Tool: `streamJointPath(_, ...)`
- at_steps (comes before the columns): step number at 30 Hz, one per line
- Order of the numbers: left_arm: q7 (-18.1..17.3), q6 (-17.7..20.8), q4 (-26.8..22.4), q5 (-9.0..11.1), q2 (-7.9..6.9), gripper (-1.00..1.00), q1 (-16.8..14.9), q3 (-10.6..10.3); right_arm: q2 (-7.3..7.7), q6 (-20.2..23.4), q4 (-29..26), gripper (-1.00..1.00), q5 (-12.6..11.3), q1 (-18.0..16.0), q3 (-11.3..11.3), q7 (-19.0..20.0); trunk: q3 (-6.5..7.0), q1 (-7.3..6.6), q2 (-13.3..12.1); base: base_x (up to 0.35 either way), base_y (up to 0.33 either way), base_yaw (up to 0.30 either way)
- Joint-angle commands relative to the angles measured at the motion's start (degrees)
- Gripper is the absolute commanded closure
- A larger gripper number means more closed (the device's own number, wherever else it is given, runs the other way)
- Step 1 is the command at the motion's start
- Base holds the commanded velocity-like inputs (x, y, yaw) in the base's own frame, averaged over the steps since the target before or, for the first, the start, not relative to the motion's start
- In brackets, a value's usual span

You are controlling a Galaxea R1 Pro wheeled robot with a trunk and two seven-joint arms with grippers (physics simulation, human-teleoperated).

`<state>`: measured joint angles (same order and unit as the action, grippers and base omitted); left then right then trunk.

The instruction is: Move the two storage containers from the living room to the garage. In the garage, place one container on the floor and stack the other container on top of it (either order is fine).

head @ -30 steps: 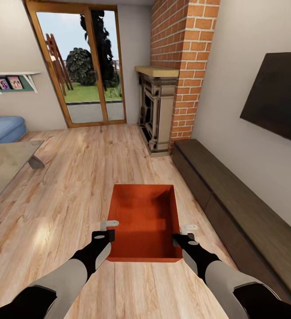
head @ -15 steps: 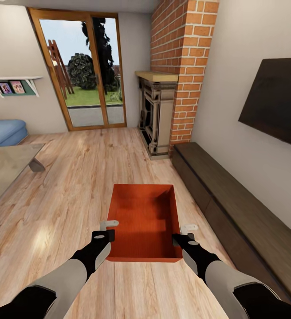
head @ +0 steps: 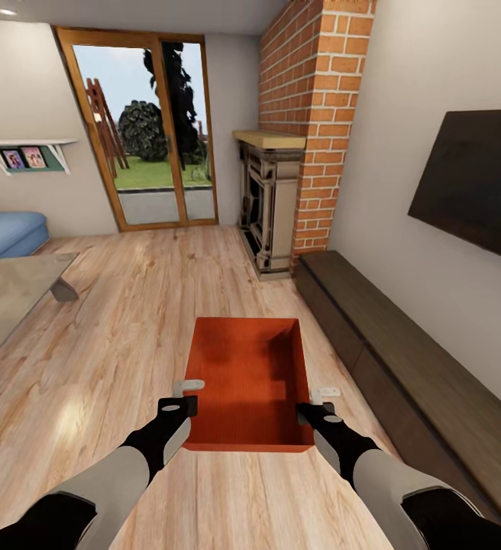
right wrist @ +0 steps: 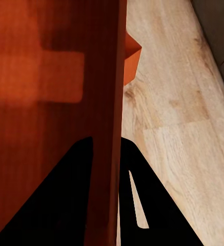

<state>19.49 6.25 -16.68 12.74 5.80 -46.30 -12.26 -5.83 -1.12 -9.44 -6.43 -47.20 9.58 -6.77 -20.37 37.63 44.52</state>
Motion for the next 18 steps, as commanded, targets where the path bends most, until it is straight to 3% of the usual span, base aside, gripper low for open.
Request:
streamJointPath(1,0.82,-0.1,-0.34,-1.43,-0.09,1.0,-0.1,3.04,0.03,-0.12,0.21,1.0,-1.04,0.0,0.0,-0.35,0.03,0.01,0.05,0.0,0.0,0.0)
streamJointPath(18,0.82,-0.1,-0.37,-1.4,-0.09,1.0,-0.11,3.04,0.03,-0.12,0.21,1.0,-1.04,0.0,-0.05,-0.35,1.55,0.01,0.05,0.0,0.0,0.0)
